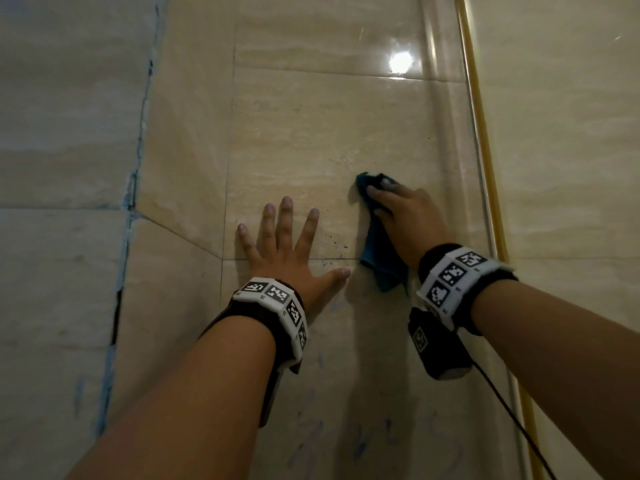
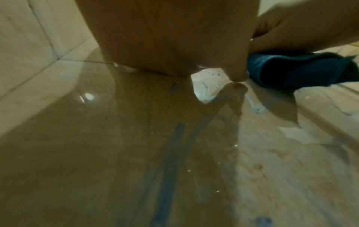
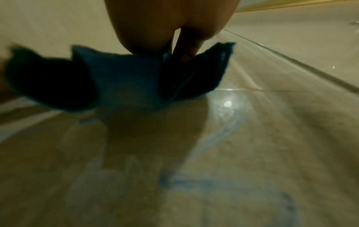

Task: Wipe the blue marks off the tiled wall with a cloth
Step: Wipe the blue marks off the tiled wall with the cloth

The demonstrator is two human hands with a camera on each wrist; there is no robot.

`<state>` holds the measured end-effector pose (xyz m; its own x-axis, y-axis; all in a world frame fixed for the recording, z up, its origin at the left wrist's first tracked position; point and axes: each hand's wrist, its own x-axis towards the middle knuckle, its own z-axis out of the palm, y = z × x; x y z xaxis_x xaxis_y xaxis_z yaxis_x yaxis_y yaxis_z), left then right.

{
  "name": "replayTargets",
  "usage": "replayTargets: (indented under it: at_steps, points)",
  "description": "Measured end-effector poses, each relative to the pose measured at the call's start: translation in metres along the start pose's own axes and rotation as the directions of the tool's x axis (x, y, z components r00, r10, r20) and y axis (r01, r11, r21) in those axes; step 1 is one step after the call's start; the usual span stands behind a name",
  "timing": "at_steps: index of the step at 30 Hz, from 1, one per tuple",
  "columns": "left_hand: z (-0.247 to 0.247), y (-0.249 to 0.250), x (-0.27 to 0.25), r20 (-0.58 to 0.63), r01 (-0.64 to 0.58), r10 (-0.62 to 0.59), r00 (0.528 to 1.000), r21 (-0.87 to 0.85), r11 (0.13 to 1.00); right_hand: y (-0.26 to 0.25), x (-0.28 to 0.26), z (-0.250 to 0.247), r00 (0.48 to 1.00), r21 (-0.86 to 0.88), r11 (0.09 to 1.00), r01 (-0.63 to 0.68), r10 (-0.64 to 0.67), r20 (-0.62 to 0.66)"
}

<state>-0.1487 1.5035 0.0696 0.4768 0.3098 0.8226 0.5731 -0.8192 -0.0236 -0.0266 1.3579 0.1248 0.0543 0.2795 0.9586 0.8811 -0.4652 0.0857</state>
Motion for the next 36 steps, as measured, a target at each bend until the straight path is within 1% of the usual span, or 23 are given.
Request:
replayTargets:
  at_steps: [2, 5, 9, 11, 14, 17, 19, 20, 21, 24, 25, 29, 36]
  points:
    - [0.0, 0.0, 0.001, 0.007, 0.006, -0.007, 1.0, 0.007, 1.0, -0.006, -0.01, 0.005, 0.997, -0.047, 0.998, 0.049, -0.046, 0.063]
    - [0.0, 0.001, 0.001, 0.011, 0.011, -0.011, 1.0, 0.007, 1.0, -0.001, -0.015, 0.004, 0.994, -0.074, 0.993, 0.087, -0.082, 0.068]
    - [0.001, 0.0, 0.001, 0.0, 0.008, -0.008, 1.0, 0.014, 1.0, 0.001, 0.003, 0.004, 0.999, -0.057, 0.998, 0.015, -0.012, 0.045]
    - [0.001, 0.001, 0.002, 0.005, 0.017, -0.017, 1.0, 0.027, 0.999, -0.008, 0.01, 0.008, 0.999, -0.045, 0.999, 0.028, -0.026, 0.048]
    - [0.002, 0.001, 0.003, 0.002, 0.028, -0.028, 1.0, 0.029, 0.999, -0.018, 0.005, 0.012, 0.991, -0.047, 0.991, 0.122, -0.118, 0.068]
    - [0.001, 0.002, 0.002, -0.01, 0.028, -0.028, 1.0, 0.019, 0.999, -0.014, -0.011, 0.014, 0.969, -0.055, 0.973, 0.225, -0.218, 0.112]
    - [0.001, 0.001, 0.001, -0.017, 0.026, -0.026, 1.0, 0.015, 1.0, -0.007, -0.019, 0.015, 0.95, -0.064, 0.951, 0.302, -0.294, 0.101]
    - [0.001, 0.001, 0.001, -0.019, 0.023, -0.023, 1.0, 0.014, 1.0, -0.005, -0.02, 0.014, 0.946, -0.062, 0.946, 0.317, -0.312, 0.083]
    - [0.001, 0.001, 0.001, -0.02, 0.021, -0.021, 1.0, 0.013, 1.0, -0.005, -0.019, 0.012, 0.951, -0.056, 0.951, 0.303, -0.298, 0.082]
    - [0.0, 0.002, 0.001, -0.012, 0.028, -0.028, 1.0, 0.017, 0.999, -0.017, -0.008, 0.009, 0.977, -0.042, 0.982, 0.184, -0.178, 0.117]
    - [0.0, 0.002, 0.002, -0.005, 0.03, -0.03, 1.0, 0.018, 0.999, -0.023, -0.003, 0.011, 0.979, -0.057, 0.984, 0.169, -0.161, 0.127]
    - [-0.001, 0.001, 0.003, 0.022, 0.028, -0.029, 0.999, 0.049, 0.998, -0.034, 0.002, 0.018, 0.973, -0.081, 0.98, 0.181, -0.167, 0.157]
    - [0.0, 0.003, 0.003, 0.006, 0.037, -0.038, 0.999, 0.066, 0.997, -0.035, -0.007, 0.021, 0.962, -0.068, 0.975, 0.211, -0.195, 0.19]
